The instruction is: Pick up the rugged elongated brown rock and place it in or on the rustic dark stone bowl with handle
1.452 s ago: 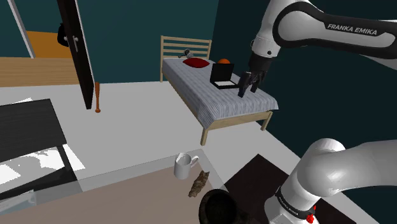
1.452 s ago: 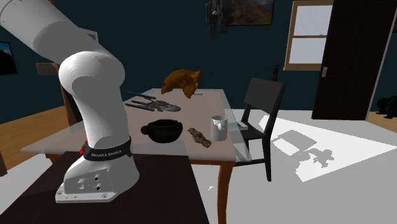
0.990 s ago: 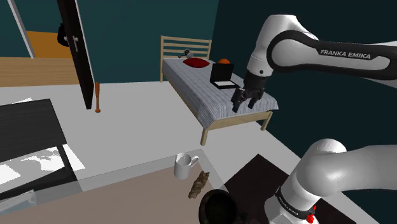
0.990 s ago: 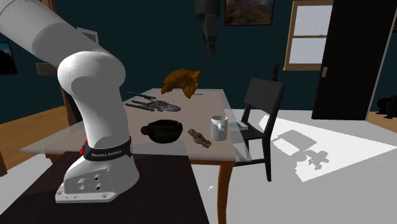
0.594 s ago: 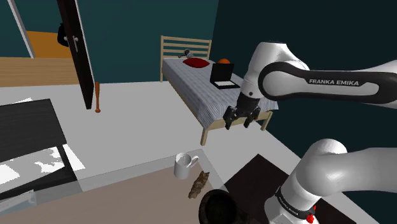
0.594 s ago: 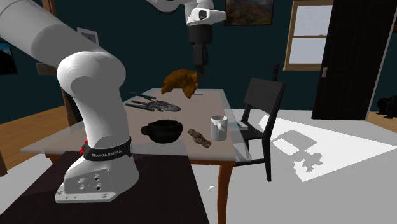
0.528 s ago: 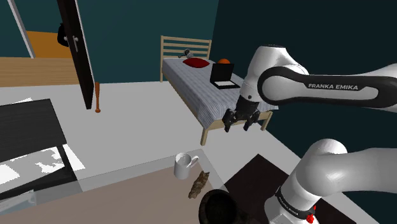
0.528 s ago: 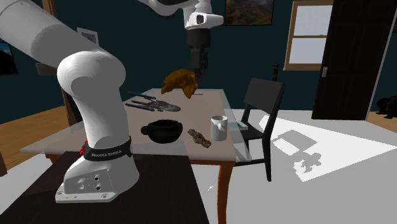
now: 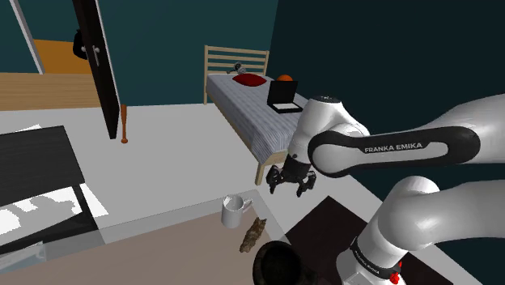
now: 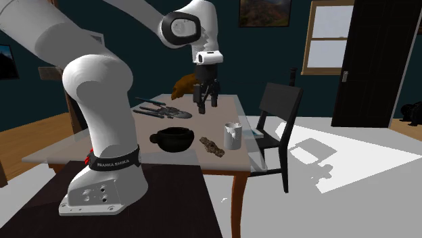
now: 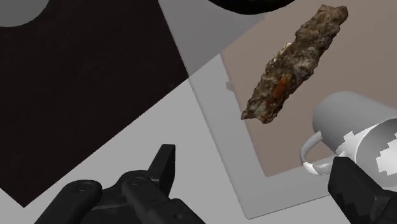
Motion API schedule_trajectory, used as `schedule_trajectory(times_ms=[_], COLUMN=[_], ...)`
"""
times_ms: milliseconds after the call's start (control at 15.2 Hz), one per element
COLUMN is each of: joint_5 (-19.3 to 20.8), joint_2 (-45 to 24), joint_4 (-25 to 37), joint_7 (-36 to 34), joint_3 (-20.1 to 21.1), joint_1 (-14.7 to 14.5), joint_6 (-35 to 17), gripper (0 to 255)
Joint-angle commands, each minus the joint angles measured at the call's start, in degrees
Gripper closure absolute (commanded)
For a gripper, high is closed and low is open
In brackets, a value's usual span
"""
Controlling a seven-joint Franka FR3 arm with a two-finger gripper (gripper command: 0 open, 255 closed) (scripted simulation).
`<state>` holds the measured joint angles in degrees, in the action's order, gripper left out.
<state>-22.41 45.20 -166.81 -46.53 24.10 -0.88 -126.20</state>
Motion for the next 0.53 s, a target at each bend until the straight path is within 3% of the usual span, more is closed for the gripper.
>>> schedule_trajectory(times_ms=[0,264,462], joint_5=[-3.2,-8.3,-9.8], joint_2=[-3.7,-13.9,-23.6], joint_4=[-1.0,-1.2,0.0], joint_7=[-5.0,-14.4,-22.0], joint_3=[3.5,10.7,16.8], joint_1=[-0.4,0.2,2.7], joint_6=[-5.1,-16.4,-25.7], gripper=[0,0,0])
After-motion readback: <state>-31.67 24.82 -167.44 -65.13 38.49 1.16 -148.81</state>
